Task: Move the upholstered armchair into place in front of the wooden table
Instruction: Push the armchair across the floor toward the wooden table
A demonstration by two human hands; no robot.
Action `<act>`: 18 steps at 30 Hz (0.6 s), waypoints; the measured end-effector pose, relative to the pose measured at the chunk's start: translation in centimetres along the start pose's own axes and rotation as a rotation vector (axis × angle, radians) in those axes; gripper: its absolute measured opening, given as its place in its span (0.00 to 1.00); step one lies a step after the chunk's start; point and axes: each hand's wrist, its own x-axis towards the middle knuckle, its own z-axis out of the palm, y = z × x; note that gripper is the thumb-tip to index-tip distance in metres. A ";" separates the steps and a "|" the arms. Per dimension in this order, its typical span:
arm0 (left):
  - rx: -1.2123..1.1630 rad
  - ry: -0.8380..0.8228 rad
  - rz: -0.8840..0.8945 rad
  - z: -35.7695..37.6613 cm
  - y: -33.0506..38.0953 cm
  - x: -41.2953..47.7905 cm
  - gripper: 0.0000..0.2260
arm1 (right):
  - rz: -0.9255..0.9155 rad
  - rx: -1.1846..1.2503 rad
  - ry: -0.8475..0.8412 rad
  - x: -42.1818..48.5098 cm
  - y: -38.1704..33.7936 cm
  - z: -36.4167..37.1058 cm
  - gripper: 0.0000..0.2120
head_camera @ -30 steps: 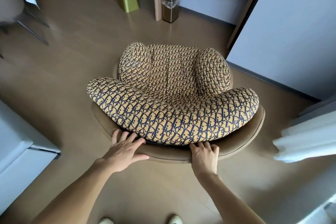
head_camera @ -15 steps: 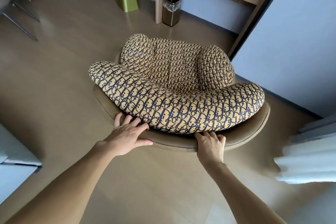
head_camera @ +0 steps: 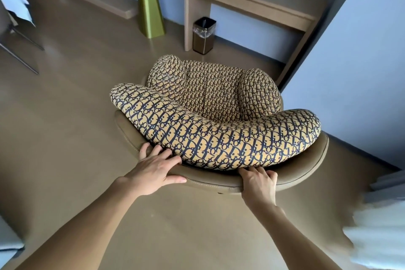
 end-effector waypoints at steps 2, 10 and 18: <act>-0.007 0.011 -0.003 -0.4 -0.5 1.8 0.37 | 0.003 -0.002 0.010 1.9 0.1 -0.3 0.17; -0.020 -0.008 -0.021 -2.2 -2.4 9.6 0.37 | -0.010 -0.013 0.027 10.3 1.1 -1.6 0.17; -0.024 0.020 -0.042 -3.7 -5.0 18.2 0.39 | -0.033 -0.012 0.036 19.8 1.8 -3.0 0.17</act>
